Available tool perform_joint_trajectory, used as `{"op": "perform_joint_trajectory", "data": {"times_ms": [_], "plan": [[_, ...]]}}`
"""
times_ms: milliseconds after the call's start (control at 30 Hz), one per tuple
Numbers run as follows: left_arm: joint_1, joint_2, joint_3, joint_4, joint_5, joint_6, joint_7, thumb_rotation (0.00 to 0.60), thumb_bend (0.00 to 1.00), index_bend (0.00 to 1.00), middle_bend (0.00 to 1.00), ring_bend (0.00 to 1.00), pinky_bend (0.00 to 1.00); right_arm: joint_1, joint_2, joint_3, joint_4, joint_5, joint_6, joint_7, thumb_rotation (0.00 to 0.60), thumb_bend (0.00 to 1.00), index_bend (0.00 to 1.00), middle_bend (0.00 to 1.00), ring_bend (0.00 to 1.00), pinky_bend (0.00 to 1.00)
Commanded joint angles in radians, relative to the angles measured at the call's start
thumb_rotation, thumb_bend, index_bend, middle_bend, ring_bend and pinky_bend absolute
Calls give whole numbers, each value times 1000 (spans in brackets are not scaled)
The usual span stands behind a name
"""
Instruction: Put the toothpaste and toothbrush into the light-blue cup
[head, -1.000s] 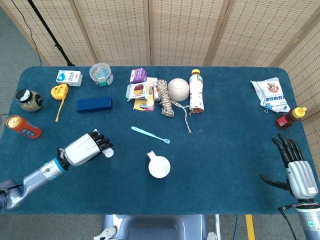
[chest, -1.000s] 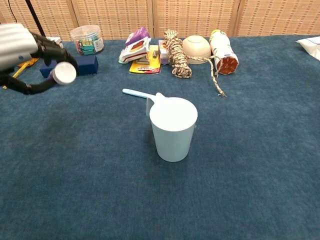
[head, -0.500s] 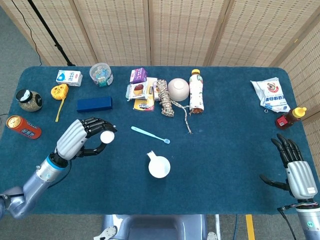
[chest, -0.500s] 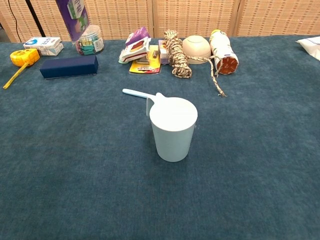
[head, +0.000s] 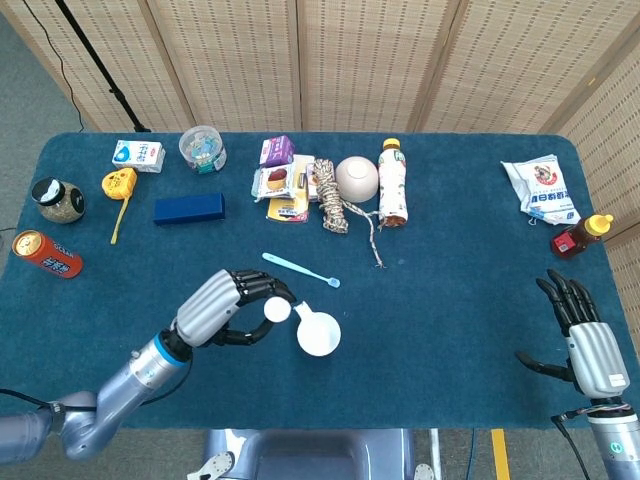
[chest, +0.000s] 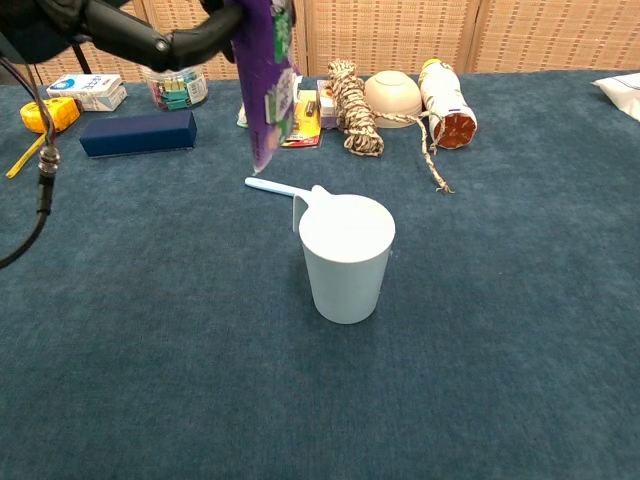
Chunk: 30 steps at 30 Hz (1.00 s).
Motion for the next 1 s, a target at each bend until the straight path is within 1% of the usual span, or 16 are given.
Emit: {"op": "perform_joint_trajectory", "data": {"times_ms": [33, 267, 500, 733, 867, 1000], "plan": [[-12, -45, -2, -6, -4, -27, 27, 600, 491, 533, 432, 390, 470, 0, 0, 1, 0, 2, -1, 2, 600, 0, 61, 0, 0, 0], [-33, -128, -4, 8, -31, -95, 91, 600, 490, 533, 430, 390, 470, -1, 3, 4, 4, 5, 0, 15, 600, 0, 61, 0, 0, 0], [-35, -177, -9, 41, -58, -117, 105, 600, 489, 533, 430, 391, 469, -2, 6, 7, 7, 10, -2, 25, 600, 0, 61, 0, 0, 0], [-21, -266, 13, 151, -83, -133, 62, 600, 489, 533, 430, 391, 470, 0, 5, 5, 10, 10, -8, 31, 600, 0, 61, 0, 0, 0], [-17, -303, 14, 199, -84, -131, 56, 600, 488, 532, 429, 384, 469, 0, 4, 6, 11, 9, -10, 32, 600, 0, 61, 0, 0, 0], [-15, -329, 11, 232, -83, -126, 52, 600, 487, 532, 426, 375, 445, 1, 2, 6, 14, 10, -12, 32, 600, 0, 61, 0, 0, 0]]}}
